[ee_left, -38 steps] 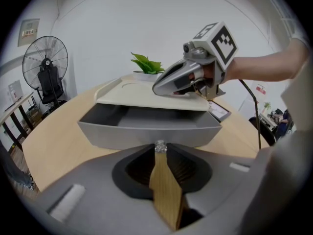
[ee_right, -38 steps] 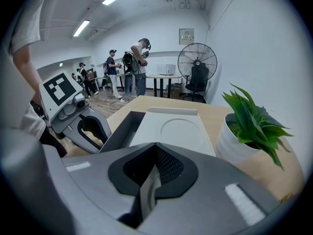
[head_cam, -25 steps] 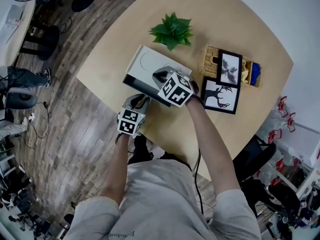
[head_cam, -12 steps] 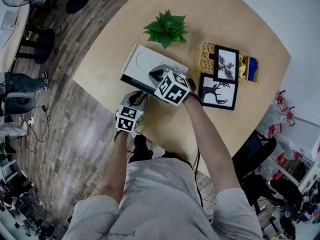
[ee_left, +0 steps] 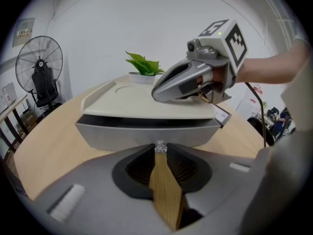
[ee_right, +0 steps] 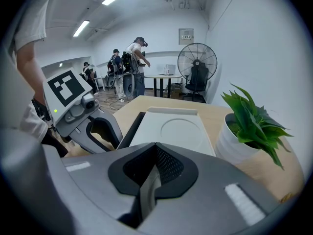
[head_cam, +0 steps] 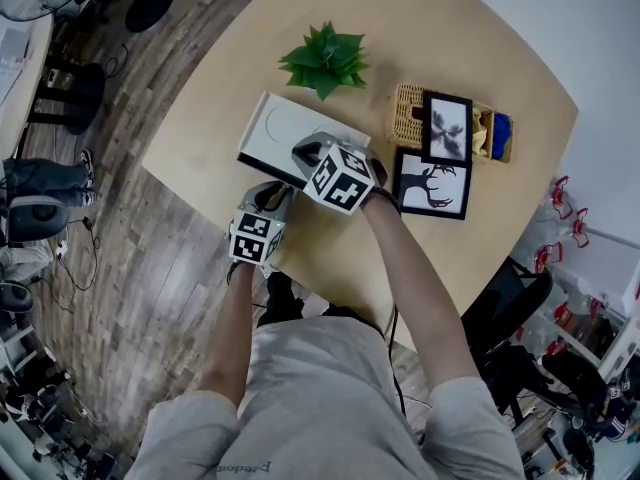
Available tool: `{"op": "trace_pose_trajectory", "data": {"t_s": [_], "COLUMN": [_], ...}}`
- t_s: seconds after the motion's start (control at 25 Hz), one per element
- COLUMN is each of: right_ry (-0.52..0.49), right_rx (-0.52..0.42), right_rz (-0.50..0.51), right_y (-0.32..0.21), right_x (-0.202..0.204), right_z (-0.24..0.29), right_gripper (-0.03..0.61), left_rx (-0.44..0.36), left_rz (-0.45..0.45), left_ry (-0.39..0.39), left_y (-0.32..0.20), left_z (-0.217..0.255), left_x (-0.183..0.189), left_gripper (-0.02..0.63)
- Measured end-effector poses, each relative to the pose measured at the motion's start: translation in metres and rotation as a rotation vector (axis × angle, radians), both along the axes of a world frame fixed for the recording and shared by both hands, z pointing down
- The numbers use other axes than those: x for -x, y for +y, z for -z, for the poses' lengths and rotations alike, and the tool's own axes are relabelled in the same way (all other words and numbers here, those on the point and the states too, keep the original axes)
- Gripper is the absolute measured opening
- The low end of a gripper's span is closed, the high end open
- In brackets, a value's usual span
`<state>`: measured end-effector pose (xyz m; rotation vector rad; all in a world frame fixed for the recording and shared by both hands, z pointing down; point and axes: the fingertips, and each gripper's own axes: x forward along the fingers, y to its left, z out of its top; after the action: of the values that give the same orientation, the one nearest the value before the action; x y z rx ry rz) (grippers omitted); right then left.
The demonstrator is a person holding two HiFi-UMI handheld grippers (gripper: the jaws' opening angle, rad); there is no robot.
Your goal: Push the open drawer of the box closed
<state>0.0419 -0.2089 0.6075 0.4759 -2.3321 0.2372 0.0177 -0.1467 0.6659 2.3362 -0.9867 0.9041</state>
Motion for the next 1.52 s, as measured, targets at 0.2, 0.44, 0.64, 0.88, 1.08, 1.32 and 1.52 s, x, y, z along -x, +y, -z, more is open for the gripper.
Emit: {"op": "trace_pose_trajectory", "data": {"t_s": [0.2,0.44,0.64,0.88,1.08,1.32,1.52], "right_ry": [0.001,-0.001,-0.004,-0.003,0.0,0.004,-0.022], "right_rx": [0.002,0.008,0.014,0.014,0.013,0.071,0.057], "right_rz": [0.001,0.0,0.001,0.001,0.002,-0.046,-0.132], "right_y": [0.0,-0.001,0.0,-0.001,-0.001,0.0,0.0], "right_x": [0.0,0.0,0.001,0.001,0.0,0.0,0.008], "right_z": [0.001,0.001,0.002,0.001,0.001,-0.003,0.023], "right_gripper": [0.002,0.002,0.002,0.002,0.002,0.002,0.002], "left_rx": [0.002,0.001,0.001,0.002,0.009,0.03,0.03], "left_rz": [0.0,-0.001,-0.003,-0.013,-0.024,-0.014,-0.004], "left_ry": [0.007,0.011,0.018,0.019,0.017,0.032,0.052], "left_y": [-0.003,-0.009,-0.014,-0.018,-0.021,-0.018,-0.015], "left_z": [0.0,-0.001,0.0,0.0,-0.002,-0.005,0.0], "left_x": [-0.002,-0.005,-0.008,-0.011,-0.014,-0.013,-0.011], "left_gripper": [0.13,0.127,0.127,0.127,0.127,0.129,0.129]}}
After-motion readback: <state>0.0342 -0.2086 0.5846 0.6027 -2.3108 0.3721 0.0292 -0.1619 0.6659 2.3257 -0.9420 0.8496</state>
